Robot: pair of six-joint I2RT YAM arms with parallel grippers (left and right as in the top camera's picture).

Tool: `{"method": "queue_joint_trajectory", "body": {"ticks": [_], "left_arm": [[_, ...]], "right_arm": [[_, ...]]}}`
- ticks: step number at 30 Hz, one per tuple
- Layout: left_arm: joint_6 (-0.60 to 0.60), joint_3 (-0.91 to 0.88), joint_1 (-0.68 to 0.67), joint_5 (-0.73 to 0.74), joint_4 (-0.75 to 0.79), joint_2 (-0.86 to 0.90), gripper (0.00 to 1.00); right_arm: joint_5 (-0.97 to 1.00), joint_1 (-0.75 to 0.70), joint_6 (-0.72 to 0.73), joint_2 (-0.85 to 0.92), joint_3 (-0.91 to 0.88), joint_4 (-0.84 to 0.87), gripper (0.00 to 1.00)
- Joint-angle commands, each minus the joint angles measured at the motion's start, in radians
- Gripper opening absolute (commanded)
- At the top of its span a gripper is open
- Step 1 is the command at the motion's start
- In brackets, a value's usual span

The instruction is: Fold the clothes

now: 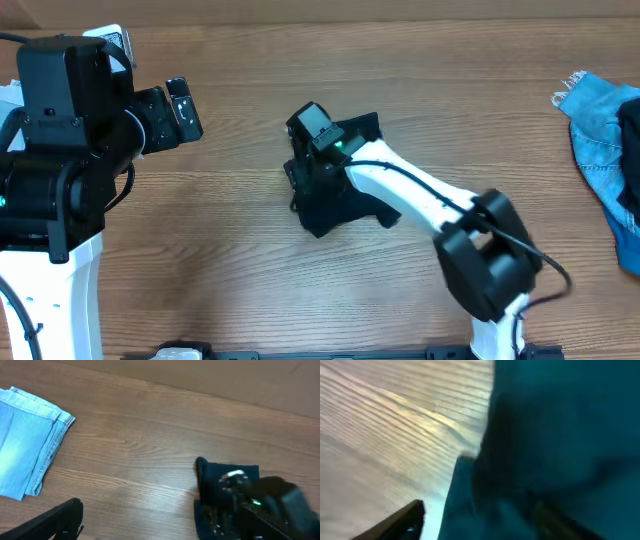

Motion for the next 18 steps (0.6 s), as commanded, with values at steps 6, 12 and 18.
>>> {"method": "queue_joint_trajectory", "body": {"ticks": [6, 12, 18], "left_arm": [[-0.003, 0.004, 0.004, -0.013, 0.001, 0.002, 1.00], [-0.010, 0.004, 0.004, 0.034, 0.002, 0.001, 1.00], [-0.077, 0.003, 0.004, 0.156, 0.067, 0.008, 1.00]], "right_arm": [[0.021, -0.199, 0.042, -0.279, 0.048, -0.227, 0.80], [-0.219, -0.409, 0.060, -0.279, 0.047, -0.272, 0.80], [-0.221, -0.542, 0.033, -0.279, 0.047, -0.412, 0.79]]}}
